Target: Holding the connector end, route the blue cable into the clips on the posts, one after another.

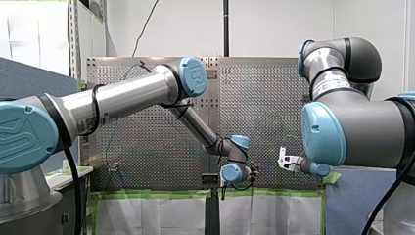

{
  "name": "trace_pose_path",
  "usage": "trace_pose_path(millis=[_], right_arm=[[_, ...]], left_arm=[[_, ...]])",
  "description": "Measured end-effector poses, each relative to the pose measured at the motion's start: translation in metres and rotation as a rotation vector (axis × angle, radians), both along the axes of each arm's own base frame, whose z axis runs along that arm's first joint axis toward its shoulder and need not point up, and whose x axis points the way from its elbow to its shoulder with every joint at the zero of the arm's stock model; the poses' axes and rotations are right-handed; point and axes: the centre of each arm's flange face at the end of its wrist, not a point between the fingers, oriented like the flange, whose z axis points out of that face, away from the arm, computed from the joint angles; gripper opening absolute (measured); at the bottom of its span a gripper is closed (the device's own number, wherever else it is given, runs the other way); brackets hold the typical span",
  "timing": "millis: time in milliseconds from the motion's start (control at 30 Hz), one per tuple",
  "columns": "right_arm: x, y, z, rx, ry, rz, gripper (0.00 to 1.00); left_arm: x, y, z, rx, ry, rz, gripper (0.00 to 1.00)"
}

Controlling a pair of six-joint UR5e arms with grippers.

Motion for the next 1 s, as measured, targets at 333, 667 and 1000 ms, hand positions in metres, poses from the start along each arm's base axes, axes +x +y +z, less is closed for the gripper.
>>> trace_pose_path(millis=[333, 667, 1000], right_arm=[[0.000, 0.000, 0.000, 0.000, -0.002, 0.003, 0.00], [0.000, 0.000, 0.000, 0.001, -0.004, 0.004, 0.00], [0.000, 0.000, 0.000, 0.002, -0.004, 0.003, 0.00]], left_arm=[[0.005, 0.000, 0.001, -0.012, -0.014, 0.002, 1.00], [0.007, -0.005, 0.011, -0.038, -0.043, -0.009, 1.00], [0.006, -0.008, 0.015, -0.042, -0.053, -0.011, 1.00]])
